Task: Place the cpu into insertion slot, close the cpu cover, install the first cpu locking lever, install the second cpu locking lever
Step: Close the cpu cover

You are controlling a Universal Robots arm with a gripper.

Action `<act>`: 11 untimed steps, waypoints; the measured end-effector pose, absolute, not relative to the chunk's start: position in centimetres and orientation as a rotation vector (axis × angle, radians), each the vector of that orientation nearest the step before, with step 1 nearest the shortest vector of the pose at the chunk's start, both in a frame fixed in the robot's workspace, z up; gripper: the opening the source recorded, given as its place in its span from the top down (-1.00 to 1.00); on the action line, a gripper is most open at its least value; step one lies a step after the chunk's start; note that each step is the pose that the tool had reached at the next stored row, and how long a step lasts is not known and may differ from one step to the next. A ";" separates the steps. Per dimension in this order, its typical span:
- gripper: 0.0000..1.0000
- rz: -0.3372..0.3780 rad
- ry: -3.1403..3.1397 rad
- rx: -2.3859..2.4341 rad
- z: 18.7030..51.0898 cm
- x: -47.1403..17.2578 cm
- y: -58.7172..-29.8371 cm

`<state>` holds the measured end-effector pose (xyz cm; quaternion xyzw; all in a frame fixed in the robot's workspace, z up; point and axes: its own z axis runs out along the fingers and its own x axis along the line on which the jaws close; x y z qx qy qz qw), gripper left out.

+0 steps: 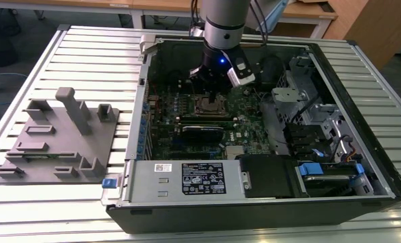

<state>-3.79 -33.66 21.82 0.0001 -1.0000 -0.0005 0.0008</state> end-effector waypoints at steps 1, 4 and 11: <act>0.79 -0.001 -3.140 -0.012 21.8 -3.8 -33.7; 0.79 -0.001 -3.140 -0.025 21.8 -3.8 -33.7; 0.79 -0.001 -3.140 -0.025 22.0 -3.8 -33.7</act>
